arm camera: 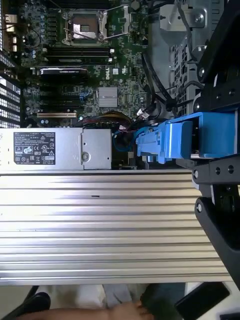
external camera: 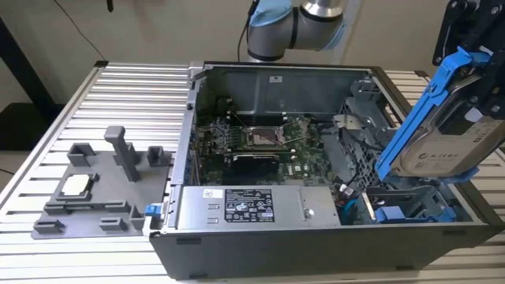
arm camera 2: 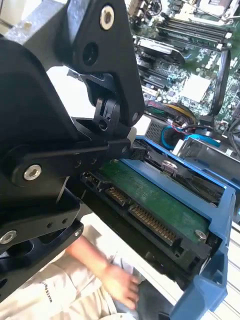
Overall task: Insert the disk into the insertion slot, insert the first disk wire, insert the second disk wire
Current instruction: 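Insert the disk into the insertion slot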
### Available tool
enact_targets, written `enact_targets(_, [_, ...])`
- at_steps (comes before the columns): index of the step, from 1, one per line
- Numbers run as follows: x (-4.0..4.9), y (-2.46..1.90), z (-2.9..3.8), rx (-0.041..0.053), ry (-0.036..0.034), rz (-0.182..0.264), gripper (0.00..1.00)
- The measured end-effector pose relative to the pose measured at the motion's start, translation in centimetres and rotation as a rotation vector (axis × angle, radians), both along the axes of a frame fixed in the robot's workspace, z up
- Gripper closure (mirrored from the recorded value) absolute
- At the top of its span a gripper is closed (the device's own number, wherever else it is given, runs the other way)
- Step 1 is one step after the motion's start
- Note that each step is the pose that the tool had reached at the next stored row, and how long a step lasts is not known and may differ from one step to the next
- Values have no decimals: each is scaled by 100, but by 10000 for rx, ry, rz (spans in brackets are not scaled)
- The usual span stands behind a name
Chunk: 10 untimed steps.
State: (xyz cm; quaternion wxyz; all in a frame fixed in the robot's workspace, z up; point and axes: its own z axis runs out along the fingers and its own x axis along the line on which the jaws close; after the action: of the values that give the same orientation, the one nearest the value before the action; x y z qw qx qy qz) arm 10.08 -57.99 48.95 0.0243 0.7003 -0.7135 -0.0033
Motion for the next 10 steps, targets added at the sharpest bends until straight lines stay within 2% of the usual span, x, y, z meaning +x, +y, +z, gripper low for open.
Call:
enact_targets(5, [0,0,-19,-3,0,0,67])
enact_targets(10, [16,0,-101,-3,0,-1,67])
